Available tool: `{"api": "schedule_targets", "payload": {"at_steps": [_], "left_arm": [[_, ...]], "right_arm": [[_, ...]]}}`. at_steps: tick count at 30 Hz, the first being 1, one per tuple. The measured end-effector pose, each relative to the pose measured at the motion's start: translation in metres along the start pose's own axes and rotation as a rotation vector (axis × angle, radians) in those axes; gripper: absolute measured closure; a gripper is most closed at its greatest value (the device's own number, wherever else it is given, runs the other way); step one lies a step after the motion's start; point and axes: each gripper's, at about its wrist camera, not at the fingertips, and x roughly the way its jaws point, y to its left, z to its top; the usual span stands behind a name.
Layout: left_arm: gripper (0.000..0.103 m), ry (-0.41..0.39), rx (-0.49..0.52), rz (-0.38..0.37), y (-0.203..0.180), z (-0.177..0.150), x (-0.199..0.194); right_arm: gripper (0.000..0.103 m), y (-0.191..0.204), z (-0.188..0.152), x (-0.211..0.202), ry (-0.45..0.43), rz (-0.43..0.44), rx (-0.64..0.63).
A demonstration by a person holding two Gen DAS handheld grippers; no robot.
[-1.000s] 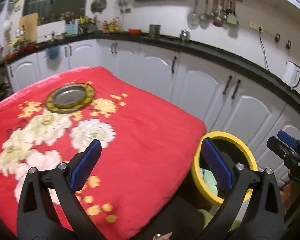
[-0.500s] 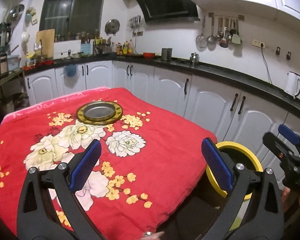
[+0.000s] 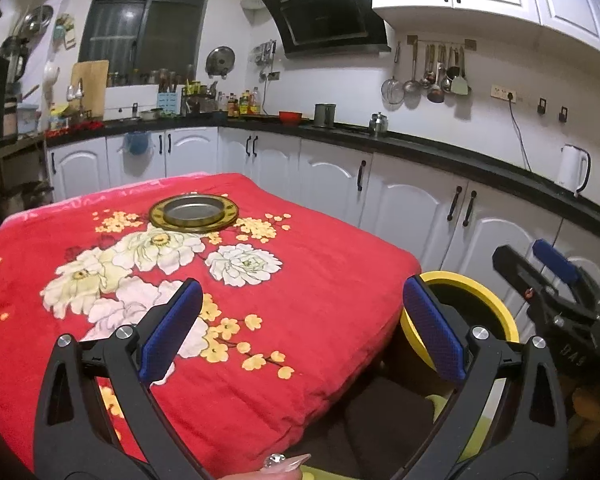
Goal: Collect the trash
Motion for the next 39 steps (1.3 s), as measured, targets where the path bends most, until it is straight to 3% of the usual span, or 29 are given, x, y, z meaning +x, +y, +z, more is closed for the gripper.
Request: {"api": "schedule_targets", "payload": {"at_steps": [10,39], "left_arm": [[0.011,0.003,-0.009,0.003,0.0056,-0.0014,0.0034],[0.011,-0.011,-0.004,-0.004,0.0076,-0.0012,0.0052]], "right_arm": [[0.006,0.0023,-0.0059,0.0093,0.038,0.011,0.008],[0.006,0.0,-0.0077,0.0097,0.03,0.009,0.026]]}}
